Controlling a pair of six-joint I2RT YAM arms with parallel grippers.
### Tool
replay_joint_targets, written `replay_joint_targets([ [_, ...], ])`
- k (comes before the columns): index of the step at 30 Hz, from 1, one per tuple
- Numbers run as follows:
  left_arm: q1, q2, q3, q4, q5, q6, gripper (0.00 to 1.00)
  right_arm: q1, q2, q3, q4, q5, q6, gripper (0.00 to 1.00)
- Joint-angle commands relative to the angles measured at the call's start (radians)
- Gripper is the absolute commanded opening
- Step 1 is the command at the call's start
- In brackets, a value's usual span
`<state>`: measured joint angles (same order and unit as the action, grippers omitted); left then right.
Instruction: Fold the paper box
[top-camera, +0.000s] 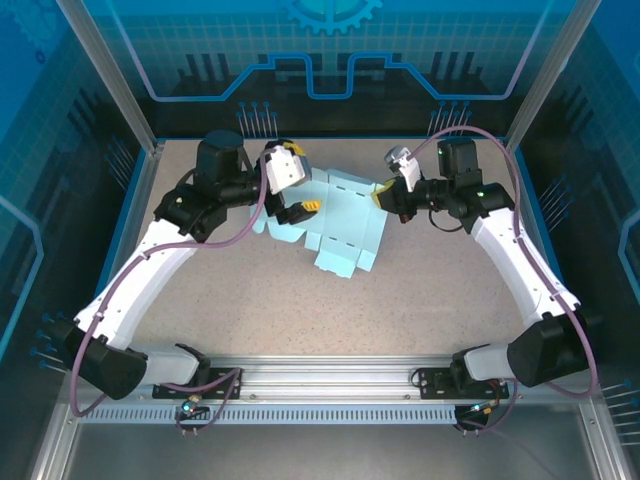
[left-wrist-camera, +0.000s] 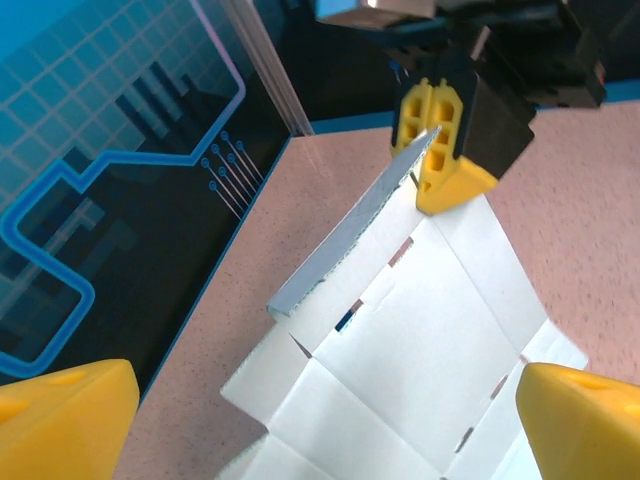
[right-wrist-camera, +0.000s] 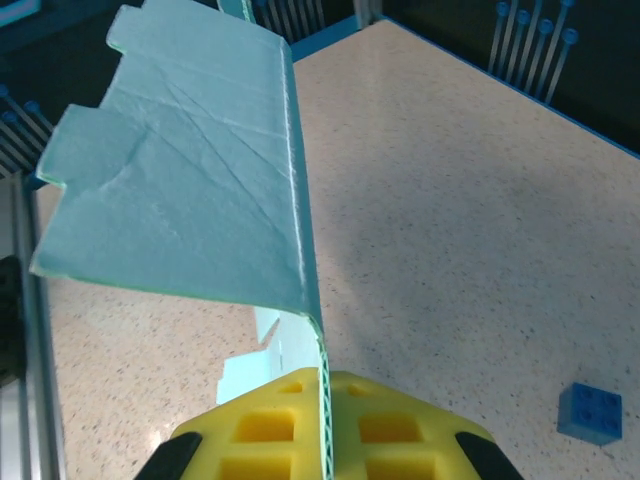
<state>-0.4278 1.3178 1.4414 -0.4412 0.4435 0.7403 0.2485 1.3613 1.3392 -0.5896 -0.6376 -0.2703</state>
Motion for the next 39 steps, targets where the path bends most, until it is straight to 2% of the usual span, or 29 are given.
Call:
replay_joint_targets([
  [1, -0.014, 0.031, 0.056, -0.162, 0.039, 0.183, 0.99, 0.049, -0.011, 0.042, -0.141, -0.055, -0.102, 0.00],
  [8, -0.057, 0.104, 0.177, -0.363, 0.026, 0.263, 0.98, 0.106, -0.008, 0.087, -0.216, -0.045, -0.173, 0.00],
  [11, -0.070, 0.131, 0.205, -0.426, 0.039, 0.271, 0.95, 0.125, -0.001, 0.110, -0.251, -0.041, -0.204, 0.00],
  [18, -0.072, 0.163, 0.229, -0.453, 0.078, 0.241, 0.70, 0.147, 0.012, 0.141, -0.295, -0.027, -0.260, 0.00],
  [23, -0.073, 0.179, 0.258, -0.481, 0.102, 0.191, 0.42, 0.151, 0.003, 0.140, -0.286, 0.015, -0.269, 0.00],
  [29, -0.071, 0.187, 0.256, -0.477, 0.119, 0.144, 0.35, 0.153, -0.020, 0.129, -0.253, 0.005, -0.261, 0.00],
  [34, -0.071, 0.183, 0.221, -0.443, 0.135, 0.123, 0.32, 0.159, -0.021, 0.126, -0.222, -0.035, -0.257, 0.00],
  [39, -0.070, 0.177, 0.222, -0.435, 0.155, 0.111, 0.21, 0.162, -0.014, 0.141, -0.224, -0.028, -0.268, 0.00],
])
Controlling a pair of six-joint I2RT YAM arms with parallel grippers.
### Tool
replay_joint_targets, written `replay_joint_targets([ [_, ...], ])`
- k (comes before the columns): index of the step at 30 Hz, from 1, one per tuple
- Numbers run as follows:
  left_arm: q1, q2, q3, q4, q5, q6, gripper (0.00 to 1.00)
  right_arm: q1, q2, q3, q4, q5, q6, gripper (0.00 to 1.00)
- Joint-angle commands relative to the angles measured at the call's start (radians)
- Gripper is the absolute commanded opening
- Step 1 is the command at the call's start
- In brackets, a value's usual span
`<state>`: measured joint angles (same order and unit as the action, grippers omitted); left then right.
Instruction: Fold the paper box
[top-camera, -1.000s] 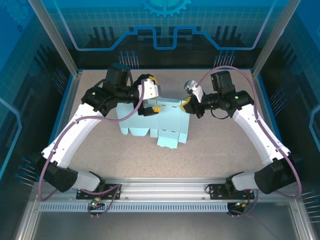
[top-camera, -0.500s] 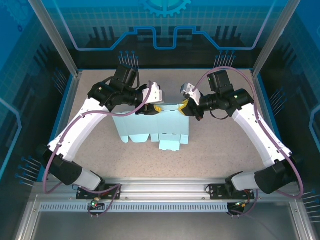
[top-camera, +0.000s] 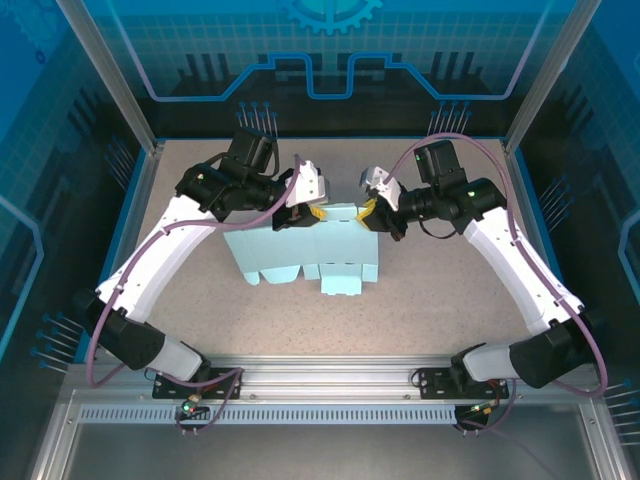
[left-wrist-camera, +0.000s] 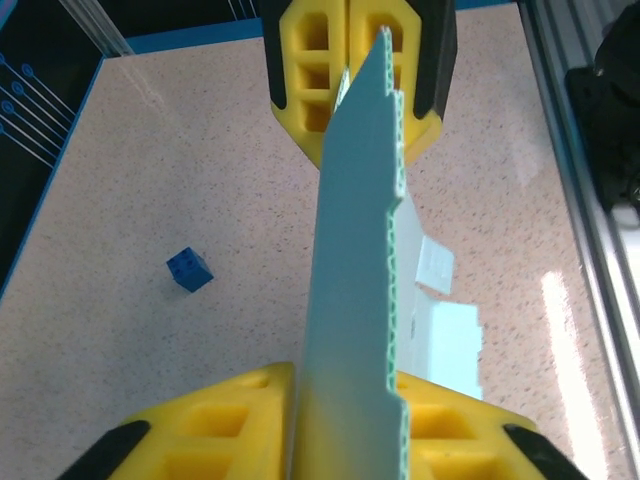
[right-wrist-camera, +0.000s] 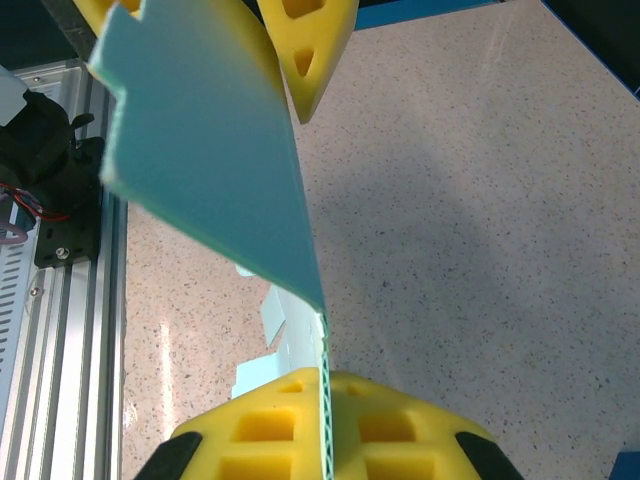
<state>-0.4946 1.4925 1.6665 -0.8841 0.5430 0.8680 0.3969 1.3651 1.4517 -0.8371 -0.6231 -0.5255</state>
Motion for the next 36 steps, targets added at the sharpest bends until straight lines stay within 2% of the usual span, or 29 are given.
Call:
replay_joint_targets([
  [1, -0.002, -0.003, -0.008, 0.012, 0.063, -0.022, 0.20, 0.013, -0.017, 0.029, 0.026, -0.043, -0.013, 0.00],
  [5, 0.006, -0.050, -0.062, 0.077, 0.078, -0.078, 0.08, 0.008, -0.009, 0.032, 0.045, -0.035, 0.012, 0.00],
  [7, 0.015, -0.086, -0.109, 0.154, 0.076, -0.146, 0.00, -0.008, -0.012, 0.027, 0.072, -0.041, 0.048, 0.07],
  [8, 0.025, -0.110, -0.143, 0.213, 0.075, -0.197, 0.00, -0.020, -0.016, 0.019, 0.091, -0.052, 0.071, 0.19],
  [12, 0.069, -0.223, -0.306, 0.433, 0.093, -0.398, 0.00, -0.074, -0.087, -0.127, 0.260, -0.120, 0.182, 0.51],
  [14, 0.090, -0.277, -0.393, 0.533, 0.131, -0.483, 0.00, -0.084, -0.143, -0.240, 0.377, -0.126, 0.199, 0.59],
  [16, 0.109, -0.305, -0.451, 0.611, 0.170, -0.556, 0.00, -0.092, -0.168, -0.315, 0.462, -0.156, 0.202, 0.61],
  [21, 0.152, -0.304, -0.498, 0.718, 0.260, -0.693, 0.00, -0.105, -0.126, -0.350, 0.571, -0.255, 0.193, 0.61],
  [28, 0.171, -0.290, -0.522, 0.762, 0.282, -0.731, 0.00, -0.157, -0.111, -0.339, 0.582, -0.322, 0.182, 0.47],
  [36, 0.176, -0.278, -0.537, 0.788, 0.283, -0.746, 0.00, -0.179, -0.114, -0.351, 0.616, -0.319, 0.206, 0.17],
])
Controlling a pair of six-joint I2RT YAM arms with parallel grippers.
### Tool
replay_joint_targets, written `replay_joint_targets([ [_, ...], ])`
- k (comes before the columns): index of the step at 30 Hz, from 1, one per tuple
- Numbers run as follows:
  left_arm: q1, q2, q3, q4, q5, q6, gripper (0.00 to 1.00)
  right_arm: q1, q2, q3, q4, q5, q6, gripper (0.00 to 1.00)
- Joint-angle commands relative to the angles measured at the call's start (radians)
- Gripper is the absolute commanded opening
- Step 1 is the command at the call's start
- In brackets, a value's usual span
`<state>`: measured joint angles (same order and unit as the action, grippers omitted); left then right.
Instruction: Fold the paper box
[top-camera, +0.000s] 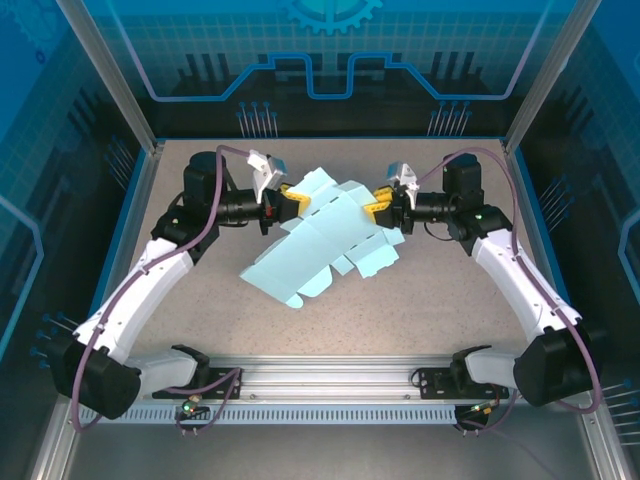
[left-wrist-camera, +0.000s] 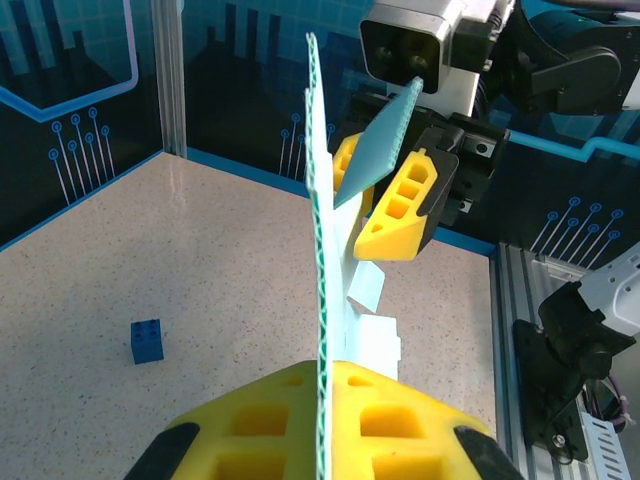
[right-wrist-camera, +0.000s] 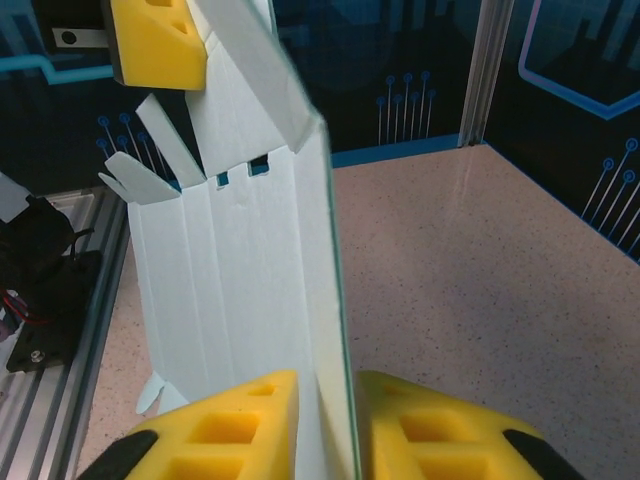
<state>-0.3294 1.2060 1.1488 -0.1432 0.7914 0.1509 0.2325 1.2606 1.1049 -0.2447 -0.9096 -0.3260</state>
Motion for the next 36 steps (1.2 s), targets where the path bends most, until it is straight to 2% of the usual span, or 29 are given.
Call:
replay_joint_targets([
  [1, 0.012, 0.012, -0.021, 0.053, 0.034, -0.037, 0.00, -0.014, -0.009, -0.003, 0.021, -0.028, 0.005, 0.13],
  [4, 0.013, 0.021, -0.024, 0.058, 0.035, -0.053, 0.00, -0.014, -0.021, -0.007, 0.019, -0.008, 0.015, 0.00],
  [7, 0.014, 0.015, -0.063, 0.098, 0.029, -0.068, 0.01, -0.014, -0.042, -0.004, -0.003, 0.014, 0.028, 0.00],
  [9, 0.018, 0.005, -0.099, 0.151, 0.020, -0.083, 0.15, -0.014, -0.055, -0.005, -0.024, 0.016, 0.035, 0.00],
  [13, 0.045, 0.002, -0.142, 0.224, 0.024, -0.113, 0.28, -0.013, -0.084, -0.006, -0.096, 0.011, 0.018, 0.00],
  [15, 0.052, 0.003, -0.143, 0.206, 0.037, -0.097, 0.42, -0.016, -0.089, 0.004, -0.143, 0.011, -0.002, 0.00],
  [19, 0.053, 0.000, -0.141, 0.142, 0.066, -0.019, 0.60, -0.014, -0.078, 0.022, -0.159, -0.008, 0.000, 0.00],
  [26, 0.048, -0.013, -0.118, 0.117, 0.121, 0.031, 0.75, -0.005, -0.046, 0.086, -0.206, -0.031, 0.007, 0.00],
  [31, 0.038, -0.046, -0.116, 0.089, 0.116, 0.030, 0.87, 0.013, -0.021, 0.130, -0.244, 0.068, 0.022, 0.00],
  [36, 0.032, -0.061, -0.143, 0.083, 0.040, 0.101, 0.94, 0.030, 0.002, 0.166, -0.286, 0.013, -0.001, 0.00],
])
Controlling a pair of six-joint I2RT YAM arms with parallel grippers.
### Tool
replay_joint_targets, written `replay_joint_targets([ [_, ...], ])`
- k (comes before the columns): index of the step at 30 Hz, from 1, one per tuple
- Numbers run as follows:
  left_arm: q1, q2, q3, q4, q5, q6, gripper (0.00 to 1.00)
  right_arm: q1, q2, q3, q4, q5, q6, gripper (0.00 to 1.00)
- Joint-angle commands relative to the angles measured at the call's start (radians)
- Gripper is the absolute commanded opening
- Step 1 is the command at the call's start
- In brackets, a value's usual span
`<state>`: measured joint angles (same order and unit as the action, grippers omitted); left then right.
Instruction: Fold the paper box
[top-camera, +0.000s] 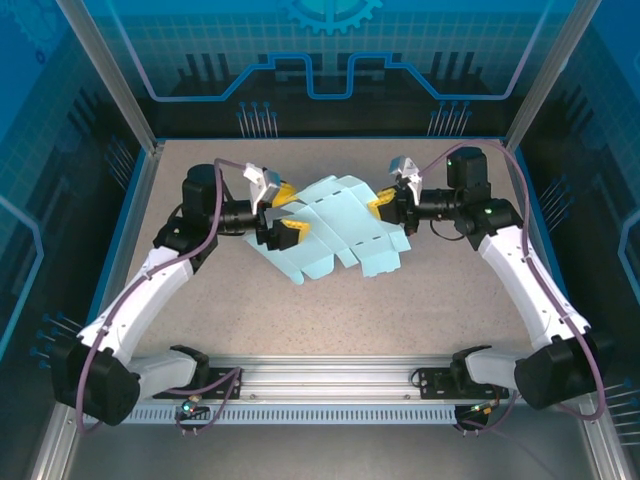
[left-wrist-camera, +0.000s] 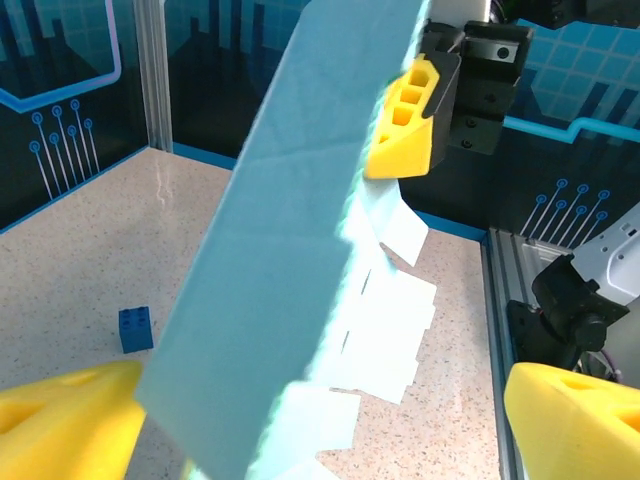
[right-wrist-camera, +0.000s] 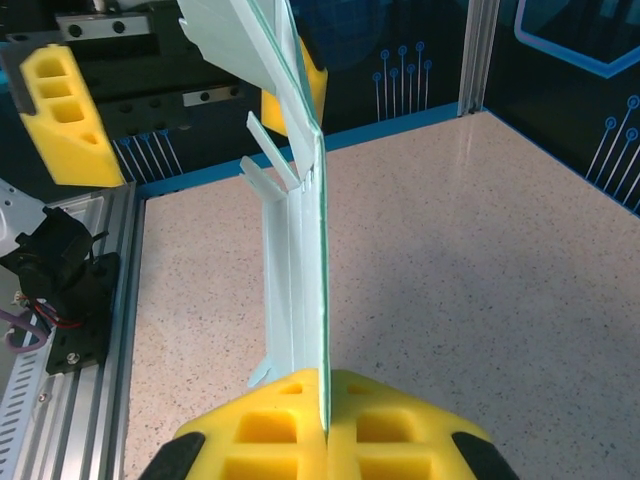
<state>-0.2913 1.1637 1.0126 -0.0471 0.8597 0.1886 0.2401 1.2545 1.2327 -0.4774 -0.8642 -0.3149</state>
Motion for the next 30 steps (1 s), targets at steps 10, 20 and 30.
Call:
replay_joint_targets([
  [10, -0.006, 0.059, 0.067, -0.073, 0.033, 0.108, 0.71, 0.033, -0.003, 0.053, -0.061, -0.106, -0.026, 0.00],
  [20, -0.006, 0.049, 0.015, 0.020, 0.068, 0.019, 0.30, 0.038, -0.013, 0.032, 0.003, -0.088, 0.010, 0.00],
  [30, -0.008, -0.020, -0.018, 0.108, -0.021, -0.251, 0.05, 0.112, -0.022, 0.003, 0.044, 0.233, 0.018, 0.00],
])
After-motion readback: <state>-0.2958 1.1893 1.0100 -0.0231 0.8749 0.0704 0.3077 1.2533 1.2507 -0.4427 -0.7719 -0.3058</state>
